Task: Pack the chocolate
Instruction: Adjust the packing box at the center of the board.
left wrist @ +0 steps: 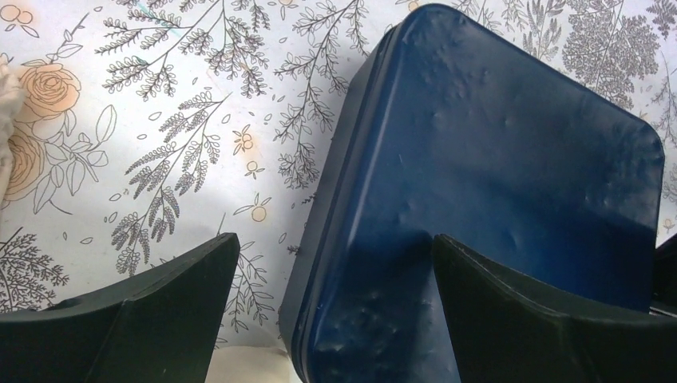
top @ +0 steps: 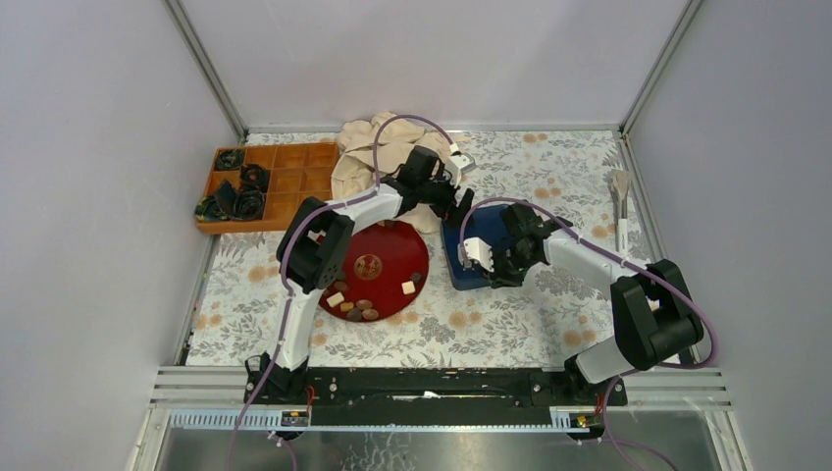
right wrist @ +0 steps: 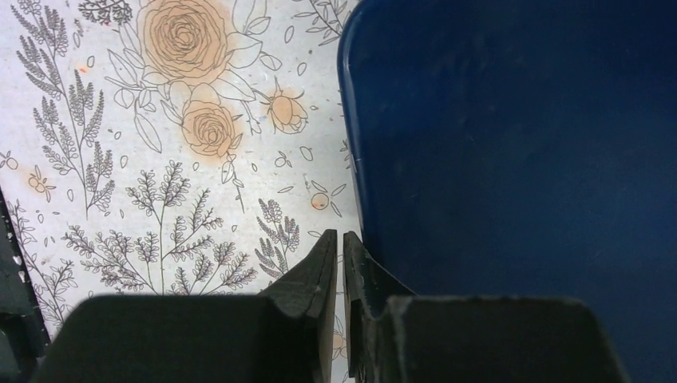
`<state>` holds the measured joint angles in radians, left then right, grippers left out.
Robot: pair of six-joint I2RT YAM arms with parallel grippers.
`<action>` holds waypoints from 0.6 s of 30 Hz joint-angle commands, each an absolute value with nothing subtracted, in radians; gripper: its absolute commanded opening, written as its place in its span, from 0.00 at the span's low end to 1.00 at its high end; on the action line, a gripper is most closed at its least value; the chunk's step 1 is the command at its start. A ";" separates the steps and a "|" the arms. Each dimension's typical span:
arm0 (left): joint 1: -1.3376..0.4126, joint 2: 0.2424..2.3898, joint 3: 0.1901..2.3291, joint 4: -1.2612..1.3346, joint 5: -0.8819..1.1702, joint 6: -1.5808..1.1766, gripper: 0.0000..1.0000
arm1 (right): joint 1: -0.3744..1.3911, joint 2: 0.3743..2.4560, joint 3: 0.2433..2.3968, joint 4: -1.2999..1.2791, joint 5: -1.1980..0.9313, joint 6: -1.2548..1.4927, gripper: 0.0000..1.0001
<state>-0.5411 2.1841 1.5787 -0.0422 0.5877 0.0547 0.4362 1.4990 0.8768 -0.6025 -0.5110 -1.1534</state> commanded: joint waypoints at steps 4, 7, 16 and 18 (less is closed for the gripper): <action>-0.534 2.205 1.622 -0.169 0.683 0.169 0.99 | 0.421 1.475 0.890 -0.524 -0.443 -1.077 0.12; -0.532 2.199 1.618 -0.190 0.681 0.171 0.98 | 0.408 1.468 0.887 -0.518 -0.443 -1.075 0.12; -0.532 2.156 1.581 -0.201 0.603 0.025 0.72 | 0.330 1.434 0.893 -0.579 -0.492 -1.132 0.13; -0.532 2.140 1.563 -0.195 0.588 -0.042 0.67 | 0.306 1.426 0.897 -0.614 -0.516 -1.155 0.14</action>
<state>-0.5400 2.1784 1.6009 -0.1452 0.6350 0.0673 0.3519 1.4693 0.8768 -0.5873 -0.4709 -1.1057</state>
